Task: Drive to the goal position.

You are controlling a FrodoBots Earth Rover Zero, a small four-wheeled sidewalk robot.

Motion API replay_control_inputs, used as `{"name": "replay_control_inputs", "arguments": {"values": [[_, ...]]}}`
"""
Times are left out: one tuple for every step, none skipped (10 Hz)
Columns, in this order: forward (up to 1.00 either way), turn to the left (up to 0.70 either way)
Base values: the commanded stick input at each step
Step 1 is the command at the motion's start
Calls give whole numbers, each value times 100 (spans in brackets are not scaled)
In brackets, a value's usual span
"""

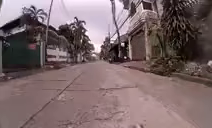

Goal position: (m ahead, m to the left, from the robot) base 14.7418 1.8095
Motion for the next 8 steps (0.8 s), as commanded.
{"name": "replay_control_inputs", "arguments": {"values": [[100, 4], [100, 4], [100, 4], [100, 4], [100, 4], [100, 4], [100, 4], [100, 4]]}}
